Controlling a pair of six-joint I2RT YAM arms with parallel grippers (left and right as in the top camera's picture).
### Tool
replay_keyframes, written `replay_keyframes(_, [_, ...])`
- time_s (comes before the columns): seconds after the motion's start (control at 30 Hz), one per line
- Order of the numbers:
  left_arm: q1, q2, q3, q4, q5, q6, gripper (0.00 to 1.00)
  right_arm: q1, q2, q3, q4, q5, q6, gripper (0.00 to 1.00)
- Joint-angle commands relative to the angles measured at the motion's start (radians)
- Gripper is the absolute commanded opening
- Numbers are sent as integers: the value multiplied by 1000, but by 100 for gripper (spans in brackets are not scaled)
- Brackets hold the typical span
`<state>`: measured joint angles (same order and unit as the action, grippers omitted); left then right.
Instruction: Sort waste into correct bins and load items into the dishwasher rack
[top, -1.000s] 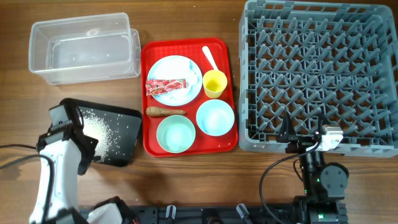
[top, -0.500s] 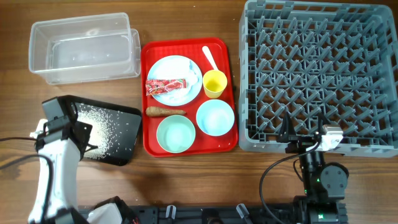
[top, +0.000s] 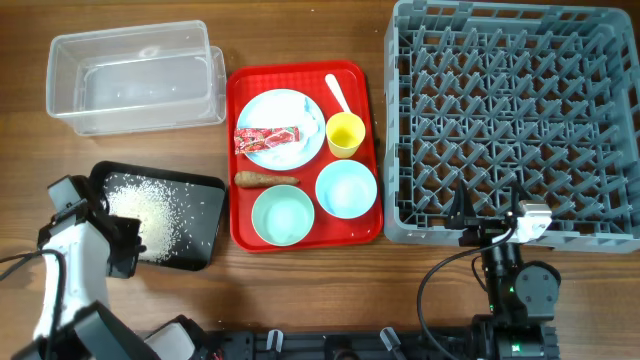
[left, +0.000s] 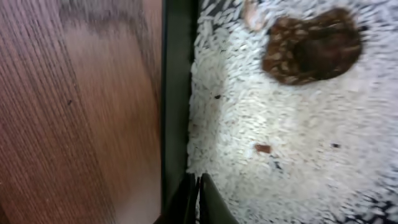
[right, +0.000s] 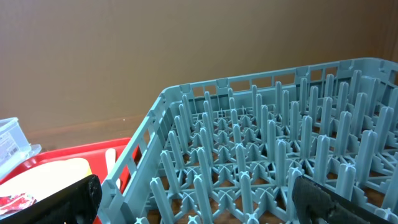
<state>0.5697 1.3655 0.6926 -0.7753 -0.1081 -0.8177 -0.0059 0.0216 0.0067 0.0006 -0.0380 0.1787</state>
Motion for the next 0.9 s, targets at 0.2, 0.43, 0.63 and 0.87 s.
replay_keyframes(0.2, [-308,-180,-6,108,333,527,5,-5,-5,-2,2,-15,8,100])
replay_keyframes(0.43, [-488,114,-6,340,298,575,4,-5,-5,-2,2,-15,8,100])
replay_keyframes(0.63, [-488,173,-6,502,313,561,4,-5,-5,-2,2,-16,8,100])
replay_keyframes(0.87, [-488,173,-6,621,312,418,5,-5,-5,-2,2,-16,7,100])
